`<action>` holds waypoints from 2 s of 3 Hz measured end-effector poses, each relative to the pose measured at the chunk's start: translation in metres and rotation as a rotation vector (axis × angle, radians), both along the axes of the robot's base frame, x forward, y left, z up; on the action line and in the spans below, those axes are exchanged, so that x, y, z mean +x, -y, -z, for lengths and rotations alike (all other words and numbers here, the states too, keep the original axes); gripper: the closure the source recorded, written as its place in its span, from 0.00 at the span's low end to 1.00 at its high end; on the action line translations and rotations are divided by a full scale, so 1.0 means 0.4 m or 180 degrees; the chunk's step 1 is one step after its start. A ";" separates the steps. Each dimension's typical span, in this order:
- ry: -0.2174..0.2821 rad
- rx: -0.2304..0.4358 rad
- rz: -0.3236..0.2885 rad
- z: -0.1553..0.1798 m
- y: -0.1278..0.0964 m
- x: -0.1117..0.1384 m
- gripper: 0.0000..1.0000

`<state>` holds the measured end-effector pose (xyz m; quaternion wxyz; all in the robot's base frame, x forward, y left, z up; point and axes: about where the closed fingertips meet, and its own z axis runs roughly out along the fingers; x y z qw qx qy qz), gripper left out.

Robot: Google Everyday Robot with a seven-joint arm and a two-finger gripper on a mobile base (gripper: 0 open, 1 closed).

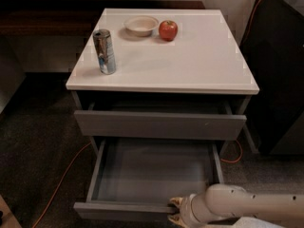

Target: Place redbull can into middle drawer

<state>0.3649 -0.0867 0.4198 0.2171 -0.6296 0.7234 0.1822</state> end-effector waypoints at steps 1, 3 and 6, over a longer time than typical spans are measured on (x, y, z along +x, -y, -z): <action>0.0000 0.0001 -0.0003 0.000 -0.001 -0.003 0.88; 0.0086 0.0022 -0.0082 -0.039 -0.017 -0.022 0.42; 0.0404 0.0064 -0.0462 -0.249 -0.095 -0.035 0.00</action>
Offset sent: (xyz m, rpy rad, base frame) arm -0.0379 0.0315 0.0819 0.0314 -0.1394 0.1227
